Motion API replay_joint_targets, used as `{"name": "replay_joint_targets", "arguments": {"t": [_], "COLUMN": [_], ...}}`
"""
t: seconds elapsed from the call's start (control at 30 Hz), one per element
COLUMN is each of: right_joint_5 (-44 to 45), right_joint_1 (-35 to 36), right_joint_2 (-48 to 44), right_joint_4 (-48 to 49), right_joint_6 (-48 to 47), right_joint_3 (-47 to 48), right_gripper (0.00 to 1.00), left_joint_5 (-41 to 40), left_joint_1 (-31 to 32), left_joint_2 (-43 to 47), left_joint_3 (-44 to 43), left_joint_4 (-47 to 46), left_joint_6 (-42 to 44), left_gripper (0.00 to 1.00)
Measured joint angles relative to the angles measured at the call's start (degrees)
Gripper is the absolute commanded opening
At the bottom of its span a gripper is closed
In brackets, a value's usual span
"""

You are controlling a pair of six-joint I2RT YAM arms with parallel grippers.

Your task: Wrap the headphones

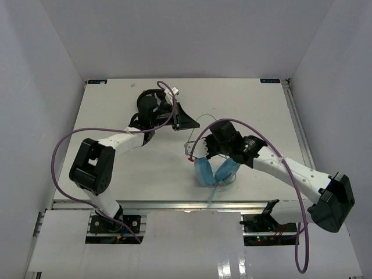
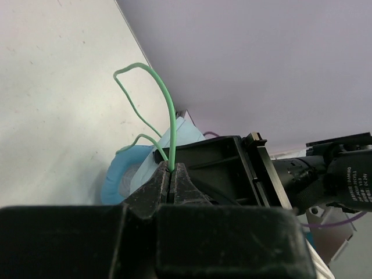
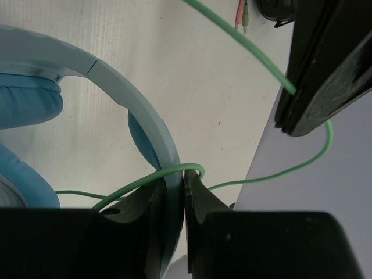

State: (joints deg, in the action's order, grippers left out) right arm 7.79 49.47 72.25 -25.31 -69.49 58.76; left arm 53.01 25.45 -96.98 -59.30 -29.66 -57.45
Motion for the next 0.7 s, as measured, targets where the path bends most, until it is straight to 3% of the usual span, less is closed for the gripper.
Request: {"name": "replay_joint_targets", "arguments": {"t": [0.3, 0.7], "right_joint_5": [-4.51, -5.92], "right_joint_1": [0.00, -0.54], "right_joint_2": [2.90, 3.23], "right_joint_4": [-3.62, -5.57], "right_joint_6": [0.80, 1.45], "right_joint_3": [3.23, 4.27], "right_gripper": [0.08, 0.08], "left_joint_5": [5.22, 6.83], "left_joint_1": [3.59, 5.62], "left_joint_2": [-6.28, -8.11], "left_joint_3": [-7.72, -14.08], "left_joint_4": [10.47, 27.06], "left_joint_6": [4.10, 15.96], "left_gripper": [0.00, 0.00]}}
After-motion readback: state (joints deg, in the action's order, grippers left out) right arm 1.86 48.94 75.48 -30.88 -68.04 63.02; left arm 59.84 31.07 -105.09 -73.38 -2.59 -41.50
